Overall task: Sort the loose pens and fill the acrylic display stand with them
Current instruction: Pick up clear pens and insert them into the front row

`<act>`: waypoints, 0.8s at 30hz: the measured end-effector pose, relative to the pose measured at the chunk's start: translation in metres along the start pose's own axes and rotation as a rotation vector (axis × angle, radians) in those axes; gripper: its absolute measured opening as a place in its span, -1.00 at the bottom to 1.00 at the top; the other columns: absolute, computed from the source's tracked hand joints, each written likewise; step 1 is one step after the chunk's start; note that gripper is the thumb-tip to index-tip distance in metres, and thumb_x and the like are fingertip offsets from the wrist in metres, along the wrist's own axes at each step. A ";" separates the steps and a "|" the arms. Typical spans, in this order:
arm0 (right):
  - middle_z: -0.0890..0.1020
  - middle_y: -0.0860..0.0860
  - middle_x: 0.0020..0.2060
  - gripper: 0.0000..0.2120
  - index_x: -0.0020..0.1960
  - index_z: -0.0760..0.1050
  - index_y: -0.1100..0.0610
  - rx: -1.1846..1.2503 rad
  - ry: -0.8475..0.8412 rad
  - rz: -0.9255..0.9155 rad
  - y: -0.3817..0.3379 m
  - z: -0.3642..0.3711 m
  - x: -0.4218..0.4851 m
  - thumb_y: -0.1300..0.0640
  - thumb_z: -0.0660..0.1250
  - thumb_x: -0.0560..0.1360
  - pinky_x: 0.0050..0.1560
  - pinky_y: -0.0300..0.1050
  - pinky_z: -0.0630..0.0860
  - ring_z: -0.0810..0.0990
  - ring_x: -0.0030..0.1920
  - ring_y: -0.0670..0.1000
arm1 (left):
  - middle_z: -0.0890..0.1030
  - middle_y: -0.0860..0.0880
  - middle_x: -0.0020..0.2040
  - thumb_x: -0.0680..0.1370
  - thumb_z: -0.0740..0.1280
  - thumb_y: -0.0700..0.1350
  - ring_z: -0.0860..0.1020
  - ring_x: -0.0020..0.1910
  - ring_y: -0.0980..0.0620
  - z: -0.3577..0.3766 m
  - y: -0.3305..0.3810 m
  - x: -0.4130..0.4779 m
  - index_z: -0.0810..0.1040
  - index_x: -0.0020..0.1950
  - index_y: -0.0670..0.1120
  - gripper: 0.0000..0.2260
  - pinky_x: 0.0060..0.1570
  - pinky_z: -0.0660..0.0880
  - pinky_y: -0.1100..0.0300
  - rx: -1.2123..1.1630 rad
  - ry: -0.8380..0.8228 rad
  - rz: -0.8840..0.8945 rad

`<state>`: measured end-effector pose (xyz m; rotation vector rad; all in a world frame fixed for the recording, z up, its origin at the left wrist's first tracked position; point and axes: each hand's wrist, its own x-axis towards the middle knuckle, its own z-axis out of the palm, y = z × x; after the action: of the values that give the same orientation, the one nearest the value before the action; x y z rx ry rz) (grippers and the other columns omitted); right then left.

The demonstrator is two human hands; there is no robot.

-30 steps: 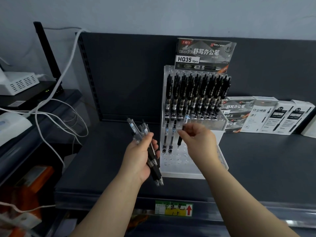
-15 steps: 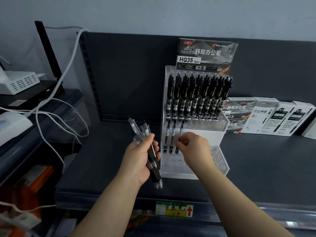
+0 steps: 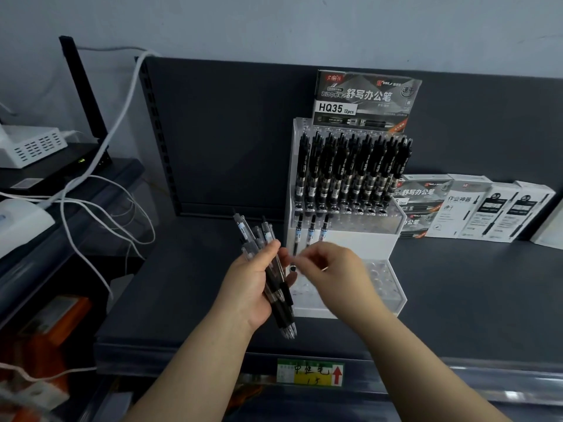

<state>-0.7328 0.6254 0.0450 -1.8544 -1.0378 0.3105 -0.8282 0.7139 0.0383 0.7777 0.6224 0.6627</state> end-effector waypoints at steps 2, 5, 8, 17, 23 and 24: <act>0.64 -0.06 -0.30 -0.96 -0.14 0.58 0.02 0.009 -0.103 0.003 -0.002 0.006 -0.002 0.07 0.38 0.47 -0.32 -0.36 0.46 0.57 -0.30 -0.13 | 0.60 -0.13 -0.19 0.51 0.35 -0.14 0.60 -0.19 -0.06 0.001 -0.001 -0.001 0.55 -0.02 -0.21 -0.85 -0.16 0.57 0.09 0.053 -0.031 0.005; 0.60 -0.09 -0.33 -0.95 -0.16 0.58 0.02 0.010 -0.124 0.023 -0.001 0.009 -0.001 0.07 0.43 0.43 -0.31 -0.36 0.45 0.52 -0.33 -0.15 | 0.60 -0.17 -0.16 0.52 0.34 -0.14 0.62 -0.16 -0.10 0.001 -0.002 -0.002 0.56 -0.03 -0.25 -0.83 -0.22 0.59 0.12 0.107 -0.052 0.011; 0.57 -0.08 -0.41 -0.91 -0.25 0.57 0.07 0.119 -0.162 0.070 -0.002 0.005 0.000 0.14 0.44 0.41 -0.39 -0.36 0.40 0.46 -0.45 -0.21 | 0.60 -0.19 -0.18 0.50 0.35 -0.13 0.61 -0.23 -0.09 0.000 -0.001 -0.004 0.57 -0.06 -0.24 -0.84 -0.35 0.58 0.13 0.123 -0.061 0.007; 0.65 -0.03 -0.32 -0.90 -0.02 0.61 0.07 0.175 0.189 0.078 0.007 -0.027 0.007 0.19 0.35 0.48 -0.27 -0.13 0.57 0.57 -0.36 -0.04 | 0.55 0.01 -0.39 0.49 0.38 -0.11 0.50 -0.39 0.10 -0.003 0.005 0.001 0.55 -0.06 -0.13 -0.89 -0.33 0.54 0.18 0.006 0.039 -0.023; 0.63 -0.17 -0.31 -0.88 -0.01 0.58 0.02 0.067 0.265 0.048 0.029 -0.038 0.020 0.19 0.31 0.52 -0.29 -0.38 0.49 0.56 -0.34 -0.27 | 0.45 0.03 -0.43 0.52 0.35 -0.05 0.39 -0.48 0.14 0.007 0.001 0.000 0.52 -0.10 -0.11 -0.87 -0.40 0.39 0.25 -0.015 0.055 -0.028; 0.62 -0.18 -0.30 -0.87 0.02 0.58 0.03 0.047 0.236 0.053 0.032 -0.037 0.022 0.18 0.30 0.52 -0.35 -0.45 0.43 0.55 -0.35 -0.30 | 0.45 0.03 -0.42 0.53 0.34 -0.05 0.38 -0.47 0.14 0.009 0.000 -0.001 0.53 -0.10 -0.11 -0.87 -0.39 0.38 0.24 -0.020 0.056 -0.028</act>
<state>-0.6805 0.6132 0.0419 -1.8286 -0.8145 0.1408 -0.8221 0.7094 0.0435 0.7332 0.6755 0.6662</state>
